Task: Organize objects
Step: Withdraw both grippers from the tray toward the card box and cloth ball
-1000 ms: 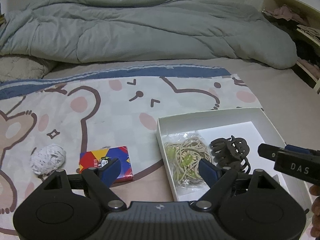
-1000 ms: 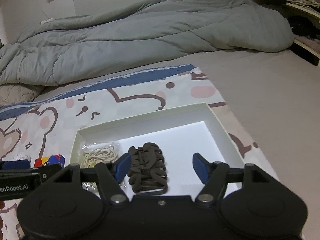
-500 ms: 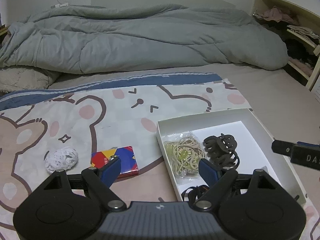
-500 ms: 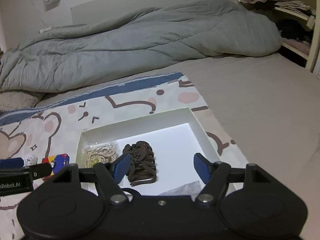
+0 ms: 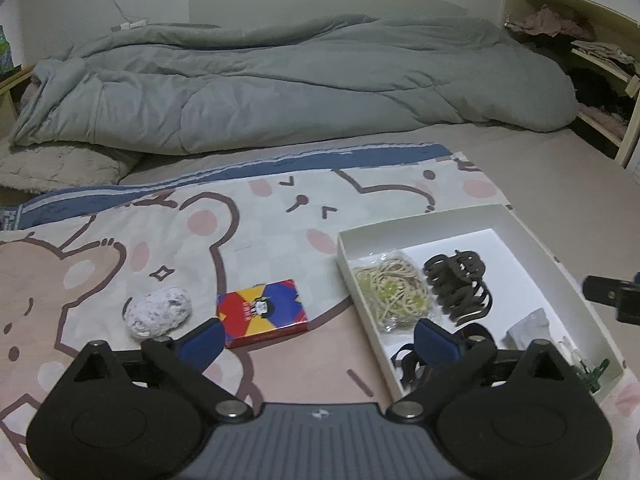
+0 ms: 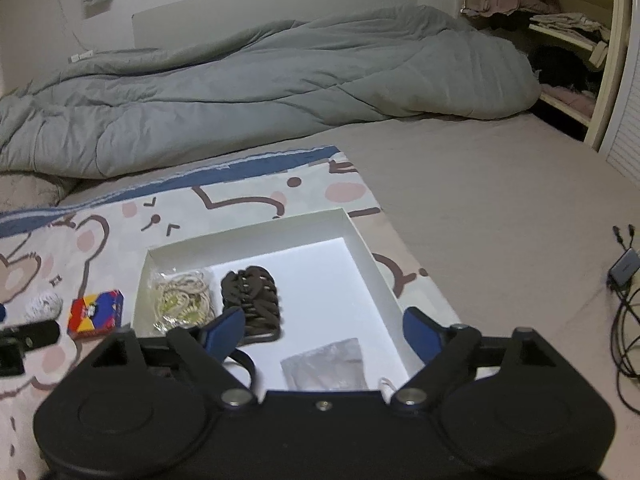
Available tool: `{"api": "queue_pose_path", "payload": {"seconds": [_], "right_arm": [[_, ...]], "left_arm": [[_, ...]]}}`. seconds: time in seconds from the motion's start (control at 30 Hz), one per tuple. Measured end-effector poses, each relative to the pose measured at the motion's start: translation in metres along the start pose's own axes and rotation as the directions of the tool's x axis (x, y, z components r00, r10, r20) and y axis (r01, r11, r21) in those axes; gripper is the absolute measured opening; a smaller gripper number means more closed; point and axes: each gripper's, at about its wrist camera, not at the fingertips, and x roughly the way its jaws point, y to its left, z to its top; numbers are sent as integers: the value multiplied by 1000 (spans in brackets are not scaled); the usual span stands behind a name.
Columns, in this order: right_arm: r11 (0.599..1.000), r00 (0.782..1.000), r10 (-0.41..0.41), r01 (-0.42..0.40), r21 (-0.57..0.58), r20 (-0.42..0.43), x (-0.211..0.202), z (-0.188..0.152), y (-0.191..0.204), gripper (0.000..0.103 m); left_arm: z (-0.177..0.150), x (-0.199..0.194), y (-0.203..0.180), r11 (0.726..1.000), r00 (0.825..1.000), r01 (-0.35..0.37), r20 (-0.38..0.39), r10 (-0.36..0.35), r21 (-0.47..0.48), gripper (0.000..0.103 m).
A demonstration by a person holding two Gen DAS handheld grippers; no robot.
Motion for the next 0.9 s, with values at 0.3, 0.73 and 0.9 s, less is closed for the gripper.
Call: {"api": "queue_pose_path", "payload": {"seconds": [0.3, 0.73, 0.9], "right_arm": [[998, 999, -25, 26, -61, 25, -8, -10, 5, 103], [995, 999, -53, 53, -82, -1, -11, -15, 7, 103], [997, 999, -52, 52, -59, -4, -10, -13, 6, 103]], "left_arm": [[-6, -5, 4, 1000, 1000, 7, 1, -8, 18, 103], [-6, -11, 1, 1000, 1000, 21, 10, -21, 8, 103], [-7, -12, 6, 1000, 1000, 17, 12, -17, 1, 103]]}}
